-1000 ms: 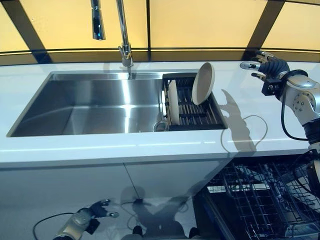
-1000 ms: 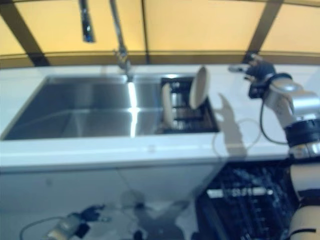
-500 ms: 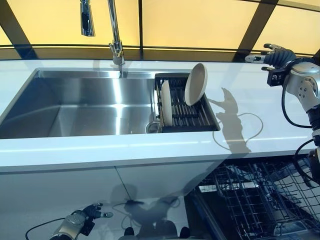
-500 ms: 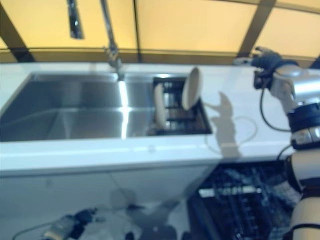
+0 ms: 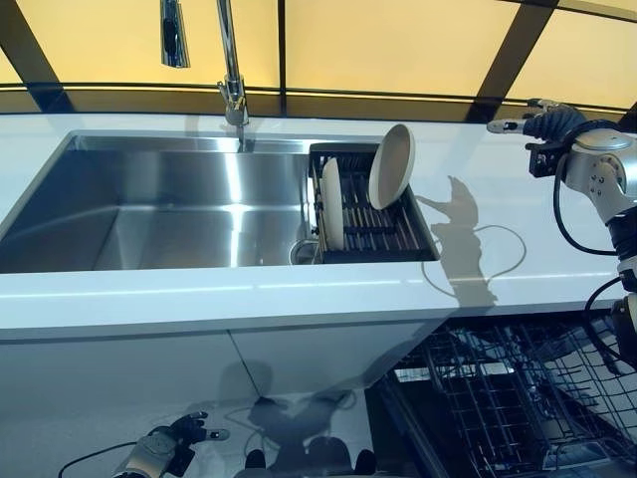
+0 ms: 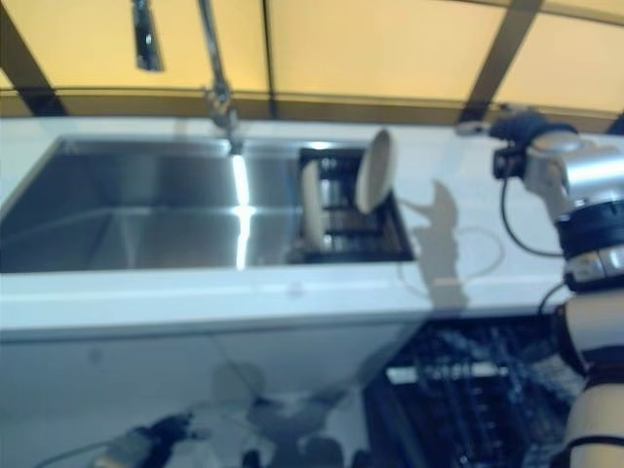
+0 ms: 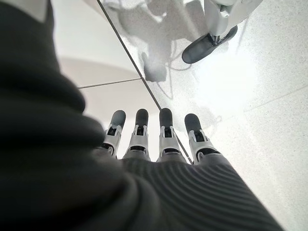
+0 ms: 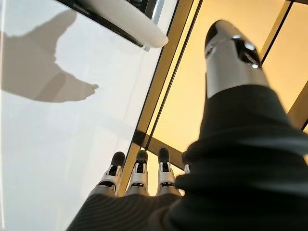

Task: Take plates into dishwasher

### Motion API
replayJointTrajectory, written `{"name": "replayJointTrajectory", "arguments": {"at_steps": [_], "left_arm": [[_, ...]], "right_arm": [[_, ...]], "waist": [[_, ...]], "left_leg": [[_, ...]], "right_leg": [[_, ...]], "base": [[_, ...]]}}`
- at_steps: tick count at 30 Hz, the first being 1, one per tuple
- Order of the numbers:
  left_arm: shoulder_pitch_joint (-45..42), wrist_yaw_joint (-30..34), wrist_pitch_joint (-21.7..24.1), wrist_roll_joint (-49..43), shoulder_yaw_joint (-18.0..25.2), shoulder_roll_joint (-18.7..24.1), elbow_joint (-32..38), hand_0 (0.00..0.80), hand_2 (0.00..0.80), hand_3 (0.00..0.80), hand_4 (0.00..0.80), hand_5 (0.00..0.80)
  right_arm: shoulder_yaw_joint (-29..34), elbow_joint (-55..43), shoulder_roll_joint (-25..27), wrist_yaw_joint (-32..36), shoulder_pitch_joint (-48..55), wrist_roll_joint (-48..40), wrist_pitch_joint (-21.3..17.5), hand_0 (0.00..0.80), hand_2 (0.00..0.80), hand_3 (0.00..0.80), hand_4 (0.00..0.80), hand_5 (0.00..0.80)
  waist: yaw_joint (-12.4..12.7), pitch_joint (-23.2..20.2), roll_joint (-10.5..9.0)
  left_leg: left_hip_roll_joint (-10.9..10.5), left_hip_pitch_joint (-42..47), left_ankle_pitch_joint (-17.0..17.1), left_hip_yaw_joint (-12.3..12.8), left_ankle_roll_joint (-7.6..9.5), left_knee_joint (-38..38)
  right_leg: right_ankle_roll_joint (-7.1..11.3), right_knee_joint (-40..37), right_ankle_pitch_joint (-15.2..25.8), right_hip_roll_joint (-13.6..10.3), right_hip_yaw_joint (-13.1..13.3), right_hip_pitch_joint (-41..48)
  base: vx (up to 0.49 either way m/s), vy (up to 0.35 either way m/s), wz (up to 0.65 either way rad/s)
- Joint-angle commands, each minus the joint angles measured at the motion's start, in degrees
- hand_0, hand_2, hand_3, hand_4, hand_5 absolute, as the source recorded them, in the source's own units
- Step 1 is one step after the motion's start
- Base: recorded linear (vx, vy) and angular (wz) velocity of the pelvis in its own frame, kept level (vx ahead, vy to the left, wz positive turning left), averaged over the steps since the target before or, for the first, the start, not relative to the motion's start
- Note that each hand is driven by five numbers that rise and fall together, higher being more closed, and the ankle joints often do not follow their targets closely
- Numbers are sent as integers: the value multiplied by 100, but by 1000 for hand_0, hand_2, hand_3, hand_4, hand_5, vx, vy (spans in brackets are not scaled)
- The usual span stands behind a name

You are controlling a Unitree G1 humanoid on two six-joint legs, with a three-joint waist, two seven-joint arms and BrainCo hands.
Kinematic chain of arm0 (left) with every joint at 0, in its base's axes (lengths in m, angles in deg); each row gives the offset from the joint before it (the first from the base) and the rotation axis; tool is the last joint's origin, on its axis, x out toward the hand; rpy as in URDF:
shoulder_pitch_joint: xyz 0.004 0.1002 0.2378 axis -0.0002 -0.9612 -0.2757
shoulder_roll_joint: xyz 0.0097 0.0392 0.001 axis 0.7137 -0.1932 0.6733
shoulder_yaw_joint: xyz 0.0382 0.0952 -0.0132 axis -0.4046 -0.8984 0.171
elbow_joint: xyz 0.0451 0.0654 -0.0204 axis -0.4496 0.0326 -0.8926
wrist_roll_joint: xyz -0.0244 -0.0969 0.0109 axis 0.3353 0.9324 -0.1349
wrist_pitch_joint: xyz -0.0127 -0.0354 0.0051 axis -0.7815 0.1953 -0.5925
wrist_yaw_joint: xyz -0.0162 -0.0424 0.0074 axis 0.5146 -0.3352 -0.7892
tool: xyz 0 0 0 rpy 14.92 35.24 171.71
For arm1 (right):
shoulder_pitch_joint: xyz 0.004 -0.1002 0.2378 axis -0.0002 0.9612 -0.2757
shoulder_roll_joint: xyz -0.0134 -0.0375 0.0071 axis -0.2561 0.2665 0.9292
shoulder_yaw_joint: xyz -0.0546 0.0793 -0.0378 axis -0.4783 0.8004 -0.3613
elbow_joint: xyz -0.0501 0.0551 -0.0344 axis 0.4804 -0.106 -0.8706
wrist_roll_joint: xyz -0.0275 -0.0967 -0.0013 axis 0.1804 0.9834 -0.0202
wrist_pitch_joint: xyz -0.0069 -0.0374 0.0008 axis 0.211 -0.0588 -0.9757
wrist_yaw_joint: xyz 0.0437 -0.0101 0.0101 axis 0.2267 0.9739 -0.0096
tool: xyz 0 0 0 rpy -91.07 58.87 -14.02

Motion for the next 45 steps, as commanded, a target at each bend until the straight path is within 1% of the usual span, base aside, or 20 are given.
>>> {"name": "replayJointTrajectory", "arguments": {"at_steps": [1,8,19,23,28,33,45], "left_arm": [[287,-107,-37,142,-315,11,-315,0,0,0,0,0],[335,-143,-136,253,-309,-19,-298,0,0,0,0,0],[351,-276,-83,255,-258,-32,-273,0,0,0,0,0],[382,-238,-152,300,-274,-27,-273,0,0,0,0,0],[455,-301,-134,411,-296,-25,-282,0,0,0,0,0],[537,-393,-95,485,-266,-13,-179,0,0,0,0,0],[657,-390,-124,666,-290,-10,-43,0,0,0,0,0]], "right_arm": [[-463,51,175,-105,-915,173,-28,0,0,0,0,0],[-530,-87,-2,-96,-905,235,-34,0,0,0,0,0],[-474,-223,-145,-133,-816,322,-105,0,0,0,0,0],[-480,-230,-230,-160,-812,359,-128,0,0,0,0,0],[-517,-210,-283,-221,-846,362,-213,0,0,0,0,0],[-490,-268,-301,-306,-844,376,-208,0,0,0,0,0],[-458,-246,-339,-358,-839,338,-446,0,0,0,0,0]], "waist": [[74,-69,68],[111,61,67],[183,183,32],[201,206,39],[222,274,41],[239,379,44],[254,516,43]], "left_leg": [[-61,-39,-147,-185,69,-19],[-61,-120,-119,-226,62,-19],[-50,-165,-94,-272,55,-19],[-51,-186,-82,-281,51,-19],[-62,-255,-60,-313,50,-19],[-74,-324,-38,-347,51,-19],[-77,-392,-12,-378,57,-19]], "right_leg": [[173,1,-153,93,125,116],[160,1,-166,92,112,78],[150,1,-188,91,56,93],[147,1,-197,94,46,91],[137,1,-197,103,42,52],[137,1,-181,102,34,2],[129,1,-160,102,32,-48]], "base": [[0,0,0],[3,4,0],[21,7,4],[9,4,0],[-5,3,1],[-26,2,1],[-5,3,2]]}}
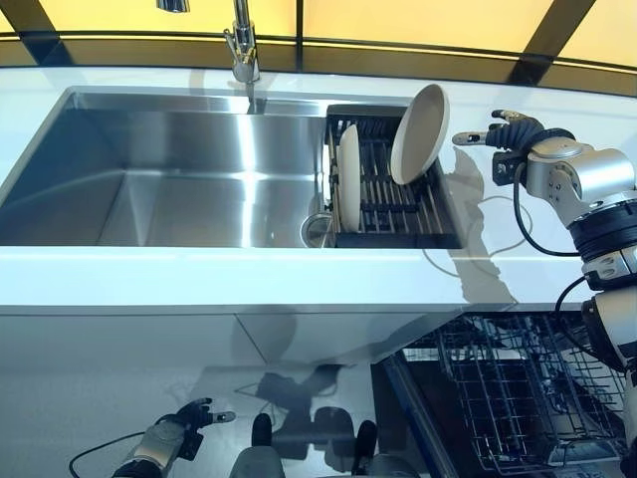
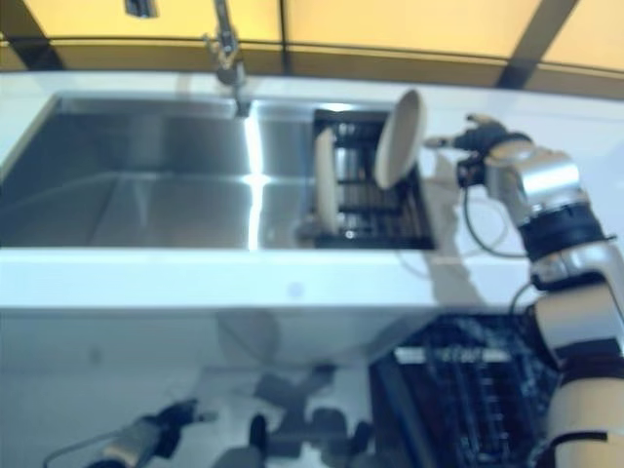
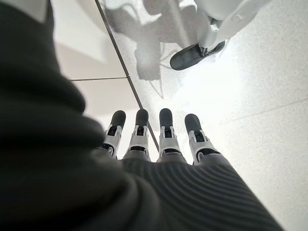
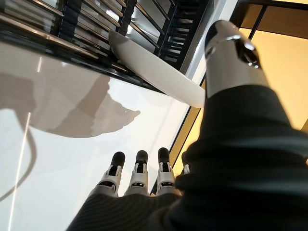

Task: Take plates into dishwasher

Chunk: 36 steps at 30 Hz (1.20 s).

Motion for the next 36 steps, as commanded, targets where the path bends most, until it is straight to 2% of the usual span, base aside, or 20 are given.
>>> {"name": "replayJointTrajectory", "arguments": {"at_steps": [1,11,27,36], "left_arm": [[365,-104,-15,99,-295,146,-88,0,0,0,0,0],[432,-80,-84,93,-295,147,-142,0,0,0,0,0],[454,-265,70,119,-304,166,-214,0,0,0,0,0],[479,-297,29,115,-256,209,-166,0,0,0,0,0]], "right_arm": [[-331,-94,246,-101,-833,175,-451,0,0,0,0,0],[-332,-81,182,-119,-863,108,-534,0,0,0,0,0],[-385,50,43,-199,-944,95,-641,0,0,0,0,0],[-386,7,53,-198,-938,73,-586,0,0,0,0,0]], "waist": [[106,-62,-33],[131,-66,-91],[197,-55,-129],[219,-7,-159]], "left_leg": [[-113,-68,-104,-168,95,-18],[-119,-31,-115,-181,104,-18],[-138,-24,-126,-213,111,-18],[-152,-63,-123,-237,119,-18]], "right_leg": [[149,13,-157,58,54,150],[155,13,-157,48,12,203],[154,13,-165,36,-10,237],[160,13,-147,27,-46,206]], "base": [[0,0,0],[3,0,0],[10,2,1],[9,-1,2]]}}
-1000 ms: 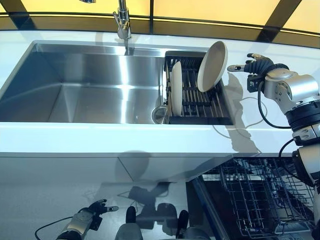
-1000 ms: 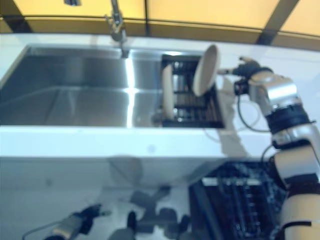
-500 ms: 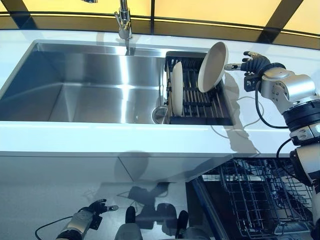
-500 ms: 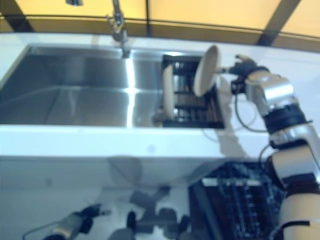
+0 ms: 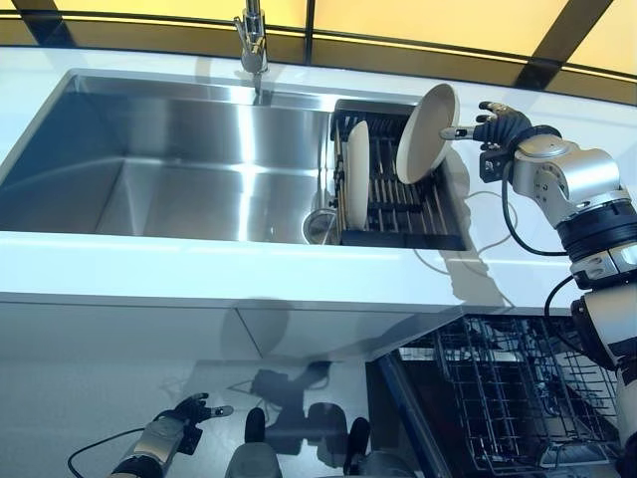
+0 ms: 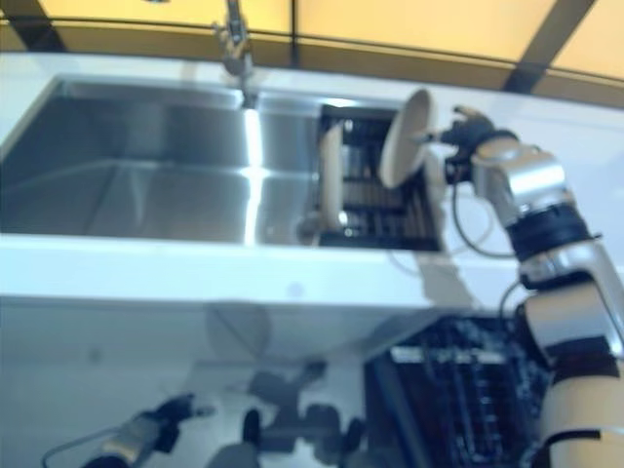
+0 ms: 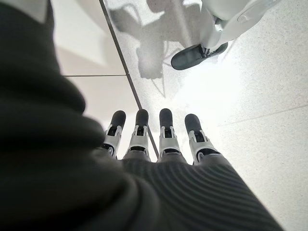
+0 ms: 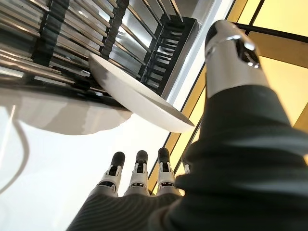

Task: Take plates into dishwasher

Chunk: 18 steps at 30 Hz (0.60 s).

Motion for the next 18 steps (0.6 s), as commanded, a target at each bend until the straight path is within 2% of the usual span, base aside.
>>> {"name": "replayJointTrajectory", "arguments": {"at_steps": [1,18], "left_arm": [[405,-74,81,98,-294,197,-155,0,0,0,0,0],[440,-99,43,155,-338,167,-108,0,0,0,0,0]], "right_arm": [[-390,87,287,-139,-897,72,-333,0,0,0,0,0],[-438,192,315,-173,-955,49,-348,0,0,0,0,0]], "waist": [[185,-92,0],[162,-39,16]], "left_leg": [[-151,-8,-144,-114,127,-21],[-139,-4,-142,-96,132,-21]], "right_leg": [[164,8,-138,29,90,167],[151,8,-130,52,113,147]], "base": [[0,0,0],[0,0,0]]}}
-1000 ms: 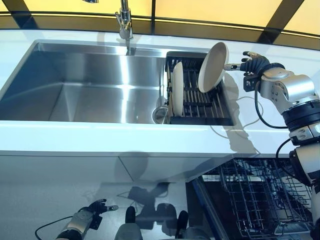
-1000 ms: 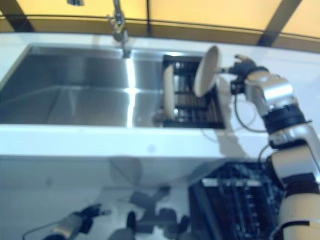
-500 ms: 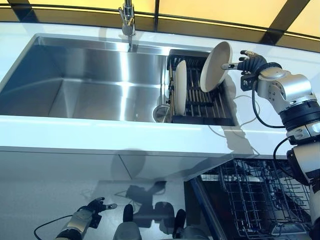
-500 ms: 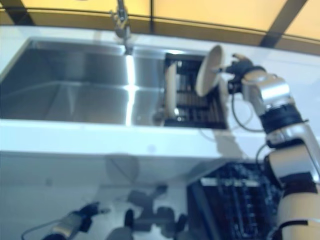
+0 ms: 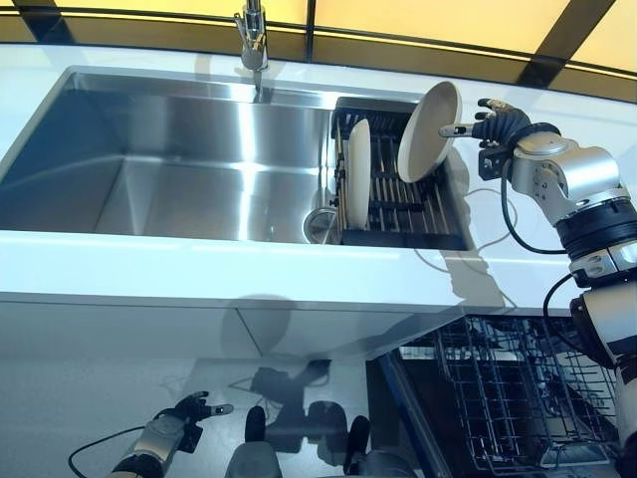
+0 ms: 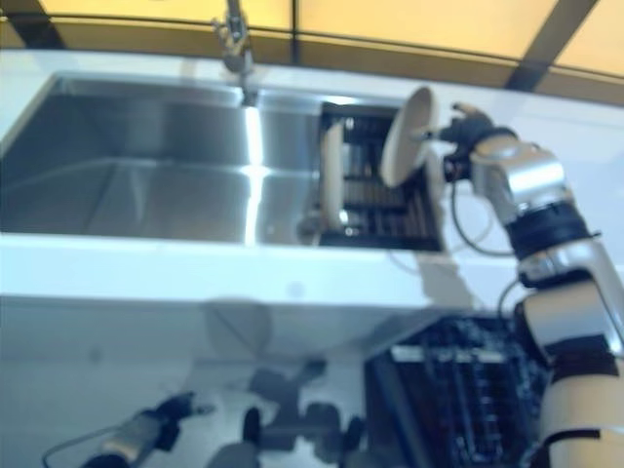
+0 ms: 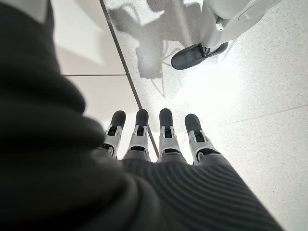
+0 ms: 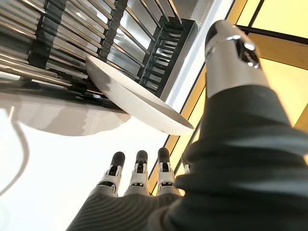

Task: Take plates into dishwasher

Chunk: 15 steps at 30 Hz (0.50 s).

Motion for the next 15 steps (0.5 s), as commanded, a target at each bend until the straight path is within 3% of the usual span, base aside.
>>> {"name": "replayJointTrajectory", "arguments": {"at_steps": [1,15], "left_arm": [[392,-85,32,143,-331,173,-97,0,0,0,0,0],[466,-81,12,234,-356,133,-128,0,0,0,0,0]], "right_arm": [[-428,168,337,-169,-914,46,-337,0,0,0,0,0],[-371,131,287,-203,-882,43,-425,0,0,0,0,0]], "waist": [[169,-39,14],[153,-3,32]], "left_leg": [[-139,14,-155,-91,132,-23],[-152,-19,-147,-84,136,-23]], "right_leg": [[153,3,-127,51,112,163],[149,3,-122,36,103,135]], "base": [[0,0,0],[0,0,0]]}}
